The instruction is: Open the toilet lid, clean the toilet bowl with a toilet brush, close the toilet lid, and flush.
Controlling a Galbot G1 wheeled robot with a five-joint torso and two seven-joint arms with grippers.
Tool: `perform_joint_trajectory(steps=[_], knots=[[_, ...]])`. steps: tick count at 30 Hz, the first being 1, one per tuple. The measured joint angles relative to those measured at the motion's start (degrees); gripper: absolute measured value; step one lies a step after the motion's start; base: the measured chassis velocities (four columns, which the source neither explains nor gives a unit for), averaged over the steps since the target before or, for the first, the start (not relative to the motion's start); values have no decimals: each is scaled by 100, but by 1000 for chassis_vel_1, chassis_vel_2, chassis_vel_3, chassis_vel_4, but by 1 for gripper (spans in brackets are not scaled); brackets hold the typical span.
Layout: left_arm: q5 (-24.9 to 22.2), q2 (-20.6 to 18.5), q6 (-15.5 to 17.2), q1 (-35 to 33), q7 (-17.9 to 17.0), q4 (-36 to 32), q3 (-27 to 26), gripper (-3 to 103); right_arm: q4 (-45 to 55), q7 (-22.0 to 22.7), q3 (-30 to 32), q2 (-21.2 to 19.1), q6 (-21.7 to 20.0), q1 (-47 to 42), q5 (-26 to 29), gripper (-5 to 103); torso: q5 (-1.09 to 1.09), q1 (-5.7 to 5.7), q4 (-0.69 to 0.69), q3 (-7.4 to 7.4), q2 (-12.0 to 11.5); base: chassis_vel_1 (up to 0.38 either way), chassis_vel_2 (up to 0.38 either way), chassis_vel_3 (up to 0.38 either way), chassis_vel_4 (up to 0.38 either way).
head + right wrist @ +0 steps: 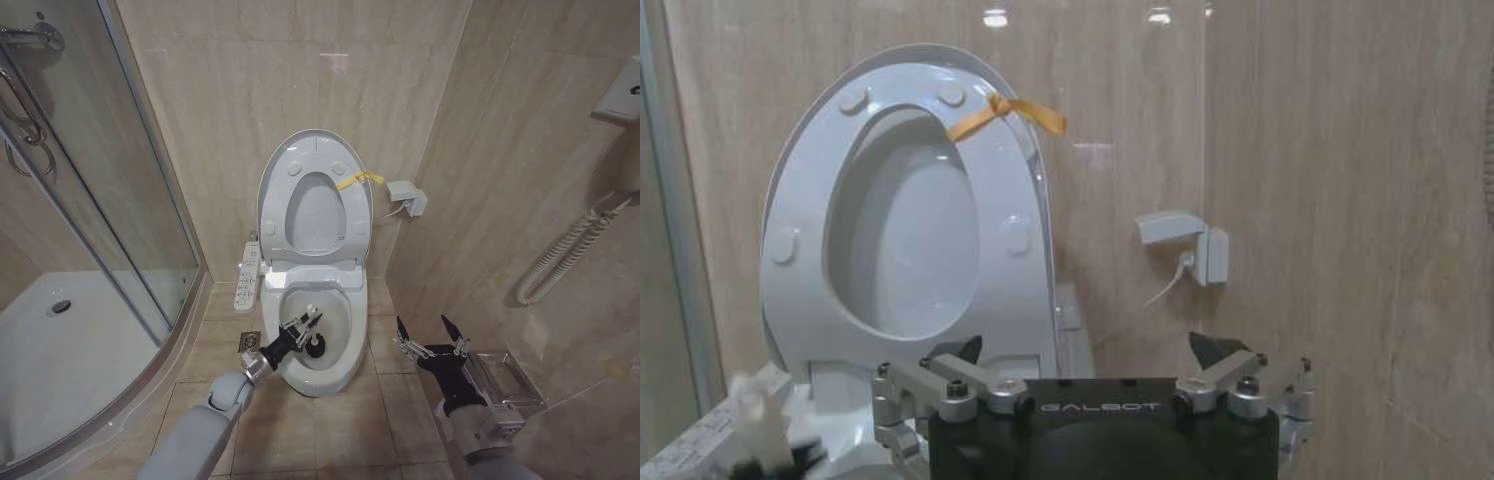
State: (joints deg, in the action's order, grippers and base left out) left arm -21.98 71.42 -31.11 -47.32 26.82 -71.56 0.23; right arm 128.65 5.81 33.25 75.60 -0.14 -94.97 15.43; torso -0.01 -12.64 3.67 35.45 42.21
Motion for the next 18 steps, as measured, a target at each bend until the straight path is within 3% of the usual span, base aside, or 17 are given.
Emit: perform_joint_trajectory(steps=[7, 11, 13, 15, 18], knots=[[-179, -235, -177, -141, -65, -719, -311, 17, 0, 0, 0, 0, 0, 0, 0, 100, 1, 0, -1, 0, 0, 0, 0, 0, 0], [-645, -560, -84, -367, -132, -1408, -471, 17, 0, 0, 0, 0, 0, 0, 0, 100, 1, 0, -2, -1, 0, 0, 0, 0, 0], [-1061, -794, 75, -570, -312, -1977, -560, 17, 0, 0, 0, 0, 0, 0, 0, 100, -1, 0, -2, -1, 0, 0, 0, 0, 0], [-1178, -880, 150, -656, -433, -2250, -616, 17, 0, 0, 0, 0, 0, 0, 0, 100, 0, 0, -1, -1, 0, 0, 0, 0, 0], [-1222, -1069, 527, -1003, -1141, -3137, -930, 17, 0, 0, 0, 0, 0, -1, 0, 100, -1, 0, 2, -1, 0, 0, 0, 0, 0]])
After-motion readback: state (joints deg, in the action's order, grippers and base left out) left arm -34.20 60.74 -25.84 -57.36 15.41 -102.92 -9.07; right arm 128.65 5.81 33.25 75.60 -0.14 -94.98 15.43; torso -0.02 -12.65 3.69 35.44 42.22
